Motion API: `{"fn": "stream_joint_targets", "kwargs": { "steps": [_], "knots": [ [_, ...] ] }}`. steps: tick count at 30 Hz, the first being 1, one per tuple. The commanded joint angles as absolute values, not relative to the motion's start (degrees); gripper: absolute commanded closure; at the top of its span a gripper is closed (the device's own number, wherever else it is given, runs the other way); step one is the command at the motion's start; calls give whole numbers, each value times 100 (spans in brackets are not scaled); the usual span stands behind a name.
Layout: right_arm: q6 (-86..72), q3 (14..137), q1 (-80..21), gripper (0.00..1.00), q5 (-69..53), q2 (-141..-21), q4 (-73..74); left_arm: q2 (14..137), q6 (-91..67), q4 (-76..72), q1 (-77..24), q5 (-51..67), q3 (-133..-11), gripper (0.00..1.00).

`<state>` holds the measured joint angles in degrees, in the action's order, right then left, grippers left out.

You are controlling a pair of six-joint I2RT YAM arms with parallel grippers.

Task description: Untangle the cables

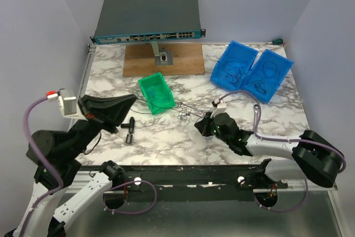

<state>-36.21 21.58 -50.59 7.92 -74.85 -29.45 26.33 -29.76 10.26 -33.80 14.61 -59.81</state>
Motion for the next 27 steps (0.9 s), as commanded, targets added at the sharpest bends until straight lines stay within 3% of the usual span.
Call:
{"fn": "stream_joint_targets", "kwargs": {
  "steps": [1,10,22,27],
  "knots": [
    [-4254,2355,-5072,99,3021,-7097,-1028,2288,-2210,1975,-3356,-189,-6178,100],
    [-6299,2304,-5067,99,5211,-6122,1014,2097,-1791,2890,-3355,-2124,-5972,100],
    [-9192,2862,-5037,99,6967,-4826,4776,2002,-1456,3550,-3350,-3865,-5941,100],
    [-9009,2999,-5040,99,7181,-4589,4970,1786,-1627,3636,-3351,-4423,-5768,100]
  ]
}}
